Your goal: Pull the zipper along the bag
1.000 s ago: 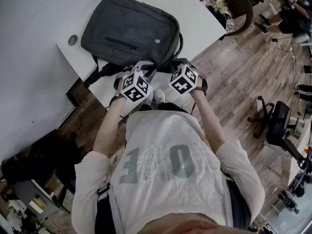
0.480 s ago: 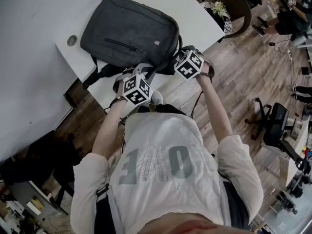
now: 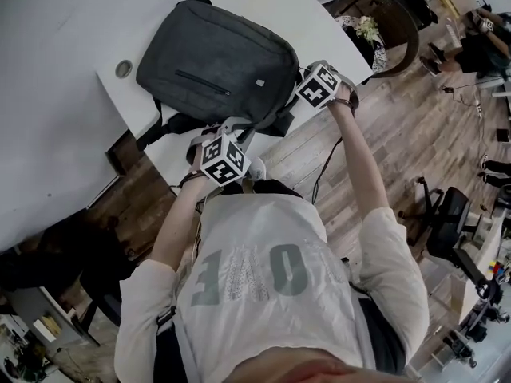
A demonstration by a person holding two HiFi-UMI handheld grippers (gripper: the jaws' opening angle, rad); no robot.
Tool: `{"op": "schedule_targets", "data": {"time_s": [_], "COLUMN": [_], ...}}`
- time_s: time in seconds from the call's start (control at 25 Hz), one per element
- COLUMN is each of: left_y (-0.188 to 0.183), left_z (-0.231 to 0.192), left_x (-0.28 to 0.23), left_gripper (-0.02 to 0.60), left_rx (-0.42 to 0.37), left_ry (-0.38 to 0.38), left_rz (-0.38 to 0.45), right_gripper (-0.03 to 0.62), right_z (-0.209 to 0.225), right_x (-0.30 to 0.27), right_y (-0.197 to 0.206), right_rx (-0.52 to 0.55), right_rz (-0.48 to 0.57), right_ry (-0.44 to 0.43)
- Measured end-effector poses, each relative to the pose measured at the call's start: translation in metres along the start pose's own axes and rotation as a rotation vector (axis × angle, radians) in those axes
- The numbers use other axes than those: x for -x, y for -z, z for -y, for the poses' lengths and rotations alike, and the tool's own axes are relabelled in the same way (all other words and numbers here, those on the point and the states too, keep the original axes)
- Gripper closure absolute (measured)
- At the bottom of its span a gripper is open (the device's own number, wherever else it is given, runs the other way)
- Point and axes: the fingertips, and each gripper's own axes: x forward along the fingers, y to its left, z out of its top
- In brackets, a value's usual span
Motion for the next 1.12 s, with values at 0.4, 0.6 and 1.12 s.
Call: {"op": "schedule_targets", "data": {"time_s": [0.4,0.6,1.12], "left_y": [-0.001,-0.001,0.116], "left_z": [-0.001,-0.003,-0.019], "left_x": [0.0,0.0,0.099], "left_gripper": [0.537,0.537,0.517], "left_rx": [0.092,0.109,0.126], "left_ry": [-0.01,-0.028,-0.158], "left_rz": [-0.006,0.012,-0.16], "right_gripper": [0.56,0.563,0.565], "right_z": [0.042,0.038,-0.109], "right_x": [-0.052,-0.056,0.023], "right_y": [-0.03,-0.026,0.011], "right_rx": [0.129,0.164,0.004], "right_rz": [0.007,0.017,0.109], "right_ry": [-0.038,-0.053,-0.318]}}
